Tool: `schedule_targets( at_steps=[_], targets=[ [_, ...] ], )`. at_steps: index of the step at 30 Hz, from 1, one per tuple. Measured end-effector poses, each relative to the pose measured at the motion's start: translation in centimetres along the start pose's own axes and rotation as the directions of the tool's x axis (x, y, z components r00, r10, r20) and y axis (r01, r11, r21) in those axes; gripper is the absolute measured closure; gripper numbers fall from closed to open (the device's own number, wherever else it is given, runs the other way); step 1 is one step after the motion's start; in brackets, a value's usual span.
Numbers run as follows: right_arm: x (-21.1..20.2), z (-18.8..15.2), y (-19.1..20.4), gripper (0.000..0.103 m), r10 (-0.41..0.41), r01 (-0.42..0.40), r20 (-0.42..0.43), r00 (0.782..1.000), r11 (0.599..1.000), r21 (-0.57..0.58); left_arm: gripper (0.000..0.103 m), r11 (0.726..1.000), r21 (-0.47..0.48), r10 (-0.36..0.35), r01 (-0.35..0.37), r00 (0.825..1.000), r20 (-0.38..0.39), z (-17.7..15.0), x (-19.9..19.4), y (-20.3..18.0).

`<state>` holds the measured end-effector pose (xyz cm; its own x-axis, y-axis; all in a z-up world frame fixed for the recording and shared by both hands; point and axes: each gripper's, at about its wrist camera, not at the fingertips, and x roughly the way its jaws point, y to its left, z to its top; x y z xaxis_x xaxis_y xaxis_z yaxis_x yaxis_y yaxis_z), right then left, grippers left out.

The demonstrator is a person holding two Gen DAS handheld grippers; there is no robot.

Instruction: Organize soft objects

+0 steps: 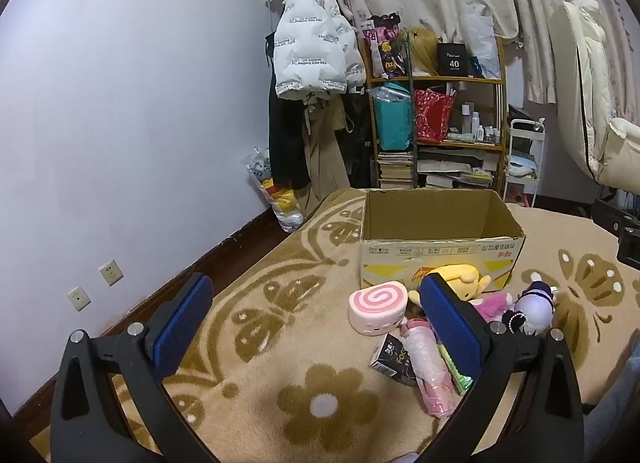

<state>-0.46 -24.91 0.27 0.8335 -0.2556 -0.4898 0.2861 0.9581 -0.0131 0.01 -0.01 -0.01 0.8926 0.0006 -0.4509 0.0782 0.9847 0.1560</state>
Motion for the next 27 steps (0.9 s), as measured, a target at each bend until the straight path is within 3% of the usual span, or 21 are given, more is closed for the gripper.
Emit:
schedule_targets(
  at_steps=[2, 27],
  targets=[
    [0.0, 0.0, -0.1, 0.000, 0.007, -0.007, -0.001, 1.000, 1.000, 0.002, 0.001, 1.000, -0.015, -0.001, 0.001, 1.000, 0.026, -0.1, -0.1, 0.0],
    [-0.2, -0.1, 0.7, 0.000, -0.007, 0.007, 0.013, 1.000, 1.000, -0.006, 0.001, 1.000, -0.004, 0.000, 0.000, 1.000, 0.003, -0.6, 0.1, -0.2]
  ],
)
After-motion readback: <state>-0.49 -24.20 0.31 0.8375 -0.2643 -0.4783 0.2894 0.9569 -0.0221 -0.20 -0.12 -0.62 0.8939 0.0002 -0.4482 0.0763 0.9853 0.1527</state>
